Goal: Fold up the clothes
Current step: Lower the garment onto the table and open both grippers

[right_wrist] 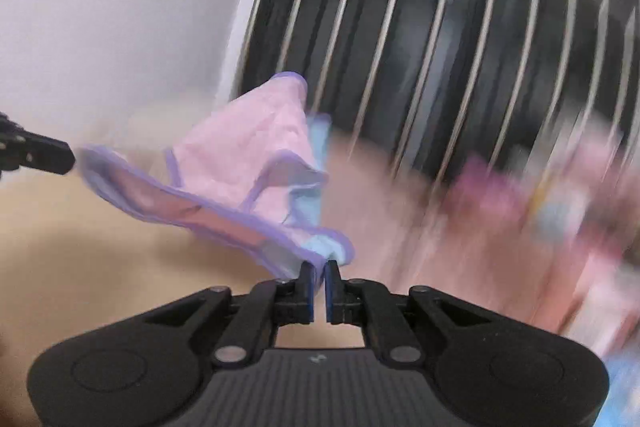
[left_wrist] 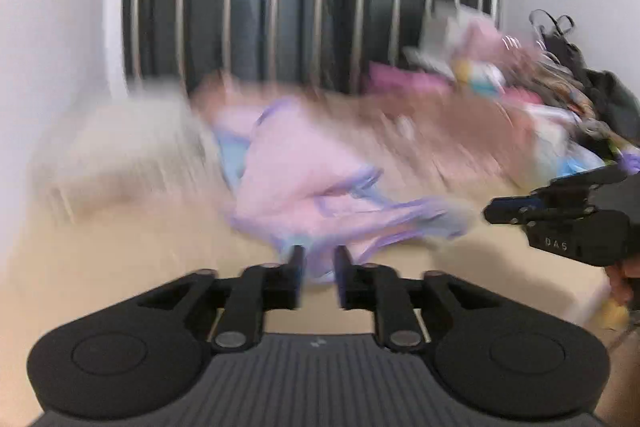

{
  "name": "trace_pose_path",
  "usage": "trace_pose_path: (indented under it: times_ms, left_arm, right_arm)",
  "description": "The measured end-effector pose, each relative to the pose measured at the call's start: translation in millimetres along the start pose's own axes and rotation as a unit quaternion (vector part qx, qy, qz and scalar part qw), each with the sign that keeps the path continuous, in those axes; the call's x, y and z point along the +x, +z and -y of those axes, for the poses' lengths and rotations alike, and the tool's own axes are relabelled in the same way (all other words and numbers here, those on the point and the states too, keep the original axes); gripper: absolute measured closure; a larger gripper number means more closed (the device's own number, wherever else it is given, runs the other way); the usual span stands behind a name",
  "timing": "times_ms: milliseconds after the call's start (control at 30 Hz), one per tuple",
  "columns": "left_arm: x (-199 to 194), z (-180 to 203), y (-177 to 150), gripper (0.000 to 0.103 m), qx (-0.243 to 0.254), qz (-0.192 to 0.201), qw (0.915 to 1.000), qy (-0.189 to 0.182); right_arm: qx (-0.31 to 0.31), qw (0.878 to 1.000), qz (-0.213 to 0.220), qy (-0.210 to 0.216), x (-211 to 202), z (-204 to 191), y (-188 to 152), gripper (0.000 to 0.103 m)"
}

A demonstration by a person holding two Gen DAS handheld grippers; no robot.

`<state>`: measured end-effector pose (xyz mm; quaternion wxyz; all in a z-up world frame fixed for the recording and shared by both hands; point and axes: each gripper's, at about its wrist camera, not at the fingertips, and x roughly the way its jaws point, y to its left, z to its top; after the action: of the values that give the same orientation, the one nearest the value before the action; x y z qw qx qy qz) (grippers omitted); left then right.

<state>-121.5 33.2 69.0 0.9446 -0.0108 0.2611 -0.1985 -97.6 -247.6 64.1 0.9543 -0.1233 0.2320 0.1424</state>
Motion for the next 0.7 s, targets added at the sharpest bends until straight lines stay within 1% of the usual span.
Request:
trace_pose_path:
  times_ms: [33,67,100,133,167,200,233,267,300,333,367,400,433,467,533,600,633,667,700]
  left_arm:
    - [-2,-7,-19,0.080,-0.027,-0.019,0.9991,-0.028]
    - [-8,-12,-21,0.071,-0.049,-0.013,0.9982,-0.031]
    - [-13,-17,-22,0.063,-0.071,-0.007,0.9969,-0.035]
    - [-18,-22,-23,0.049,-0.091,-0.001,0.9952,-0.037]
    - [-7,-23,-13,0.042,-0.084,0.002,0.9963,-0.022]
    - [4,-24,-4,0.041,-0.076,0.006,0.9971,-0.008]
    - [15,-25,6,0.041,-0.069,0.008,0.9976,0.007]
    - [39,-22,13,0.041,-0.062,-0.006,0.9977,0.025]
    - [61,-19,19,0.043,-0.057,-0.019,0.9973,0.042]
    - [69,-16,17,0.048,-0.059,-0.024,0.9968,0.048]
    - [77,-13,15,0.059,-0.061,-0.028,0.9963,0.053]
    - [85,-10,13,0.067,-0.064,-0.033,0.9957,0.058]
    - [93,-7,11,0.076,-0.066,-0.038,0.9951,0.064]
    - [100,-4,9,0.079,-0.068,-0.042,0.9944,0.069]
    - [108,0,4,0.081,-0.068,-0.048,0.9931,0.082]
    - [109,2,-2,0.089,-0.064,-0.050,0.9919,0.098]
    - [109,4,-5,0.098,-0.061,-0.050,0.9913,0.105]
    - [109,5,-8,0.102,-0.060,-0.051,0.9905,0.113]
    - [105,5,-12,0.103,-0.074,-0.051,0.9896,0.112]
  right_arm:
    - [0.006,0.999,-0.025,0.029,-4,-2,-22,0.087]
    - [0.010,0.998,-0.034,0.048,-13,-4,-34,0.083]
    - [0.013,0.997,-0.034,0.062,-25,-5,-41,0.070]
    - [0.016,0.997,-0.023,0.069,-34,-5,-41,0.054]
    - [0.020,0.997,-0.008,0.072,-40,-3,-38,0.048]
    - [0.022,0.997,0.008,0.071,-43,-2,-33,0.043]
    - [0.022,0.997,0.018,0.065,-36,-1,-25,0.043]
    - [0.022,0.998,0.025,0.058,-25,0,-15,0.044]
    - [0.026,0.998,0.024,0.051,-10,2,-7,0.046]
    - [0.035,0.998,0.012,0.045,11,6,-1,0.050]
    - [0.047,0.998,-0.006,0.037,33,10,5,0.056]
    - [0.059,0.997,-0.028,0.029,53,12,8,0.072]
    - [0.072,0.996,-0.045,0.024,67,14,8,0.080]
    - [0.084,0.995,-0.058,0.020,79,16,8,0.080]
    - [0.095,0.993,-0.068,0.013,91,16,3,0.080]
    - [0.100,0.992,-0.072,0.008,94,13,-10,0.079]
    - [0.101,0.992,-0.077,0.011,98,13,-14,0.079]
    - [0.102,0.992,-0.075,0.014,96,11,-20,0.081]
    - [0.101,0.992,-0.075,0.016,91,11,-24,0.088]
